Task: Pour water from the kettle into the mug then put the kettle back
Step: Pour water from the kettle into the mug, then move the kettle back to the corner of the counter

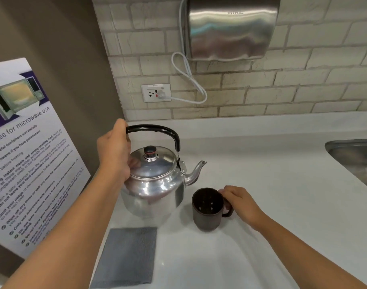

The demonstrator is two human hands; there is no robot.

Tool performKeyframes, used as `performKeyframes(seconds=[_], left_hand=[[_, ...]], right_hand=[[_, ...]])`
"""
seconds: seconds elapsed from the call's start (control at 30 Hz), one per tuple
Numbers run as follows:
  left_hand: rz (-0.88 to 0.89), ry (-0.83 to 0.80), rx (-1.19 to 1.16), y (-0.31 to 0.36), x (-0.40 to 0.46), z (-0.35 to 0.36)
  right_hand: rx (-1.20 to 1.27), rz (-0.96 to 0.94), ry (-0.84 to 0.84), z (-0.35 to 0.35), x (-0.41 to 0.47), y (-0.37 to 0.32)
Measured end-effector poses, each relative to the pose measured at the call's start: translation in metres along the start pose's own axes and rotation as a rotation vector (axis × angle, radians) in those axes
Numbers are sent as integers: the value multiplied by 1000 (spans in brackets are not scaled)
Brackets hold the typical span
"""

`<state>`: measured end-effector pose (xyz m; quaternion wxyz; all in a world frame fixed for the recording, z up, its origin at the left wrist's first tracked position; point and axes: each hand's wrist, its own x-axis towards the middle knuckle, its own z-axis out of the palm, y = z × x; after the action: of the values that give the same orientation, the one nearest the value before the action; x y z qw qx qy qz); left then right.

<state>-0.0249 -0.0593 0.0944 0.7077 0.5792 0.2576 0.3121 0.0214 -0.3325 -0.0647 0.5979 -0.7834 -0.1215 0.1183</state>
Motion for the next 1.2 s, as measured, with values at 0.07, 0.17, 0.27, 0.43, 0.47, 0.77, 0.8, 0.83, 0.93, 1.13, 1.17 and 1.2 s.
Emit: performKeyframes(seconds=[0.07,0.17,0.27,0.43,0.47,0.77,0.8,0.83,0.93,1.13,1.17,1.2], left_hand=[[-12,10,-64,5,11,1],[-13,23,-104,7,28,2],[-10,19,-96,0,47,5],[-22,13,-52,-29,80,9],[-35,19,-40,-36,87,9],[-61,55,0,-95,138,9],[-71,52,-4,-99,141,10],[-78,48,-4,-103,143,11],[-85,31,-8,-113,147,11],[-53,-1,42,-121,153,8],[-23,-9,71,-123,154,7],[34,-12,120,-124,154,5]], right_hand=[[-43,-10,62,-6,11,-15],[16,-66,158,-6,36,-56],[115,-175,185,10,65,-109],[58,-356,143,58,109,-166],[4,-374,129,68,117,-169],[-223,-489,-4,114,168,-130],[-243,-494,-1,116,172,-127],[-266,-502,-1,117,176,-122],[-324,-517,-8,120,185,-110],[-367,-508,-40,124,195,-100],[-369,-509,-47,125,196,-99],[-374,-511,-54,125,197,-99]])
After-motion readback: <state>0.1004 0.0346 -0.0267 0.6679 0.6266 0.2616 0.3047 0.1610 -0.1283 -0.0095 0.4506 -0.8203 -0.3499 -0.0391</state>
